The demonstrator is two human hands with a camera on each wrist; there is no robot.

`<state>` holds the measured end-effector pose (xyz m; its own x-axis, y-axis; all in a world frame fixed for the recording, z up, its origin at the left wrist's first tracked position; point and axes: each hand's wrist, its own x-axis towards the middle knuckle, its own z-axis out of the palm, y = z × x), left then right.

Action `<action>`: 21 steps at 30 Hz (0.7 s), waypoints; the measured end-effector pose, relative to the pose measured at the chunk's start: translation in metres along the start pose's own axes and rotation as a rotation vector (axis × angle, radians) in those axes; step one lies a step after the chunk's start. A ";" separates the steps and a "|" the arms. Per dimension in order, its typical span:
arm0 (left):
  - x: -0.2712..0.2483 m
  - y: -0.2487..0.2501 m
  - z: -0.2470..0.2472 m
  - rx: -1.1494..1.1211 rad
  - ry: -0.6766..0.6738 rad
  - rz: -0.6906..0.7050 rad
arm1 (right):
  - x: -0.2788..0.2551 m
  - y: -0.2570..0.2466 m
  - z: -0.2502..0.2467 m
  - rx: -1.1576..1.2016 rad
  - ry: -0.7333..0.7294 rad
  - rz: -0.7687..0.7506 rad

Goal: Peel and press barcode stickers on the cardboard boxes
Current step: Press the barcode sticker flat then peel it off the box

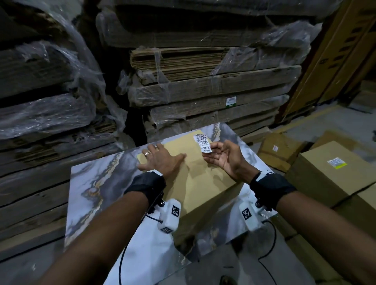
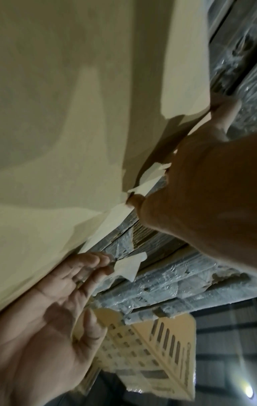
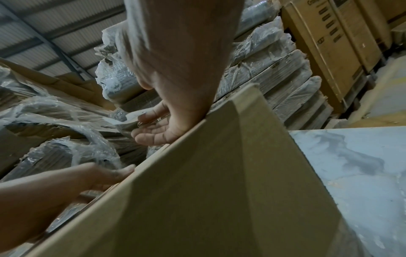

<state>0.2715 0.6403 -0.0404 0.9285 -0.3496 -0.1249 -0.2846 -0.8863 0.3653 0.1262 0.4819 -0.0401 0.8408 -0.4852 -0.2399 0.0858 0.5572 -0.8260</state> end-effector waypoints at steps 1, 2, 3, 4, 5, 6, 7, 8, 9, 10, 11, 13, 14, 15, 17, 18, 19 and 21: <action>0.001 -0.004 -0.001 -0.015 0.034 0.010 | -0.001 0.000 0.001 -0.011 -0.007 0.001; 0.002 -0.008 -0.003 -0.031 0.066 0.029 | 0.000 0.000 0.001 -0.023 -0.016 0.002; 0.002 -0.014 -0.003 -0.044 0.091 0.065 | 0.000 -0.001 0.001 -0.035 -0.025 0.008; 0.001 -0.021 -0.003 -0.057 0.103 0.108 | 0.000 -0.001 0.001 -0.053 -0.037 0.014; -0.001 -0.026 -0.003 -0.073 0.111 0.141 | -0.001 -0.002 0.001 -0.085 -0.054 0.016; -0.004 -0.032 -0.001 -0.088 0.120 0.158 | -0.001 -0.001 0.001 -0.134 -0.070 0.010; -0.006 -0.036 0.000 -0.101 0.132 0.164 | -0.003 -0.001 0.001 -0.206 -0.089 -0.006; -0.008 -0.038 0.002 -0.114 0.138 0.165 | -0.004 -0.002 0.000 -0.306 -0.107 -0.035; -0.011 -0.041 0.003 -0.127 0.136 0.166 | -0.007 -0.002 0.001 -0.414 -0.125 -0.075; -0.013 -0.044 0.003 -0.137 0.134 0.168 | -0.008 -0.001 0.000 -0.523 -0.133 -0.125; -0.015 -0.046 0.004 -0.142 0.133 0.164 | -0.009 0.001 0.001 -0.626 -0.133 -0.183; -0.020 -0.051 0.005 -0.150 0.128 0.119 | -0.011 0.003 -0.002 -0.873 -0.098 -0.314; -0.023 -0.053 0.006 -0.161 0.118 0.093 | -0.011 0.004 -0.004 -1.025 -0.071 -0.388; -0.025 -0.055 0.007 -0.180 0.105 0.071 | -0.012 0.004 -0.006 -1.180 -0.050 -0.444; -0.033 -0.055 0.009 -0.218 0.078 0.026 | -0.014 0.004 -0.007 -1.402 -0.011 -0.475; -0.038 -0.054 0.010 -0.230 0.070 0.000 | -0.015 0.003 -0.007 -1.468 0.012 -0.445; -0.044 -0.053 0.011 -0.237 0.060 -0.022 | -0.017 0.004 -0.006 -1.521 0.036 -0.402; -0.057 -0.047 0.014 -0.238 0.049 -0.053 | -0.017 0.007 -0.006 -1.580 0.065 -0.310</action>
<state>0.2283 0.6977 -0.0632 0.9526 -0.2845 -0.1073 -0.1763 -0.8044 0.5673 0.1092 0.4902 -0.0441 0.8704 -0.4906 0.0422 -0.4041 -0.7607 -0.5080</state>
